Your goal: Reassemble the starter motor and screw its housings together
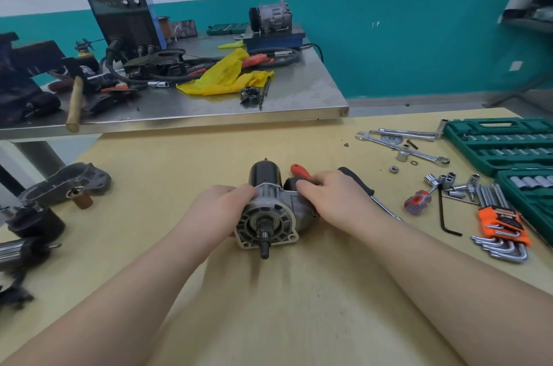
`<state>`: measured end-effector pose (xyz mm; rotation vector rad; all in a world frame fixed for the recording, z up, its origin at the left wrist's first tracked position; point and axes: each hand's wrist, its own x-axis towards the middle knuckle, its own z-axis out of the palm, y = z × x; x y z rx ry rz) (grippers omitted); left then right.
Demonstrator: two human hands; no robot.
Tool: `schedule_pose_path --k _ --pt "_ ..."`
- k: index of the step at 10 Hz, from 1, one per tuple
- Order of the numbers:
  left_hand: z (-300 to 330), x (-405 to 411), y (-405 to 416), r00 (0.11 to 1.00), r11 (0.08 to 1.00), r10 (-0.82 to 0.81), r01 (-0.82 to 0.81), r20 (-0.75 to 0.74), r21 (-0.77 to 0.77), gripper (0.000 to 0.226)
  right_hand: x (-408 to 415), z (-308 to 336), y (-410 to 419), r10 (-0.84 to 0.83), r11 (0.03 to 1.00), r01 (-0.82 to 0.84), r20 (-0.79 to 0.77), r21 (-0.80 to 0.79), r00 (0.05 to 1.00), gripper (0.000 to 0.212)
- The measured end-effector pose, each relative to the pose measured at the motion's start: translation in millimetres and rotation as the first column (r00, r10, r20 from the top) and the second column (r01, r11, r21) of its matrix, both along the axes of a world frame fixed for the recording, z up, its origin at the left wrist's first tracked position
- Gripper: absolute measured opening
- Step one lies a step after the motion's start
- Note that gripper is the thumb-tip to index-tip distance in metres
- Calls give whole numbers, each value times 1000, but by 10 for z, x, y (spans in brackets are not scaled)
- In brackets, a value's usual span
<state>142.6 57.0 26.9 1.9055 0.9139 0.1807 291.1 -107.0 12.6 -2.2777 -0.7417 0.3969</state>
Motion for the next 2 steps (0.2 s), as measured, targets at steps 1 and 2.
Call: schedule_pose_path --k 1,2 --pt "28 -20 -25 998 995 -60 61 -25 76 45 22 86 -12 31 995 -26 54 -94 998 39" --pt "177 -133 -21 986 930 -19 -43 165 366 39 158 329 -136 -81 989 58 174 137 981 37"
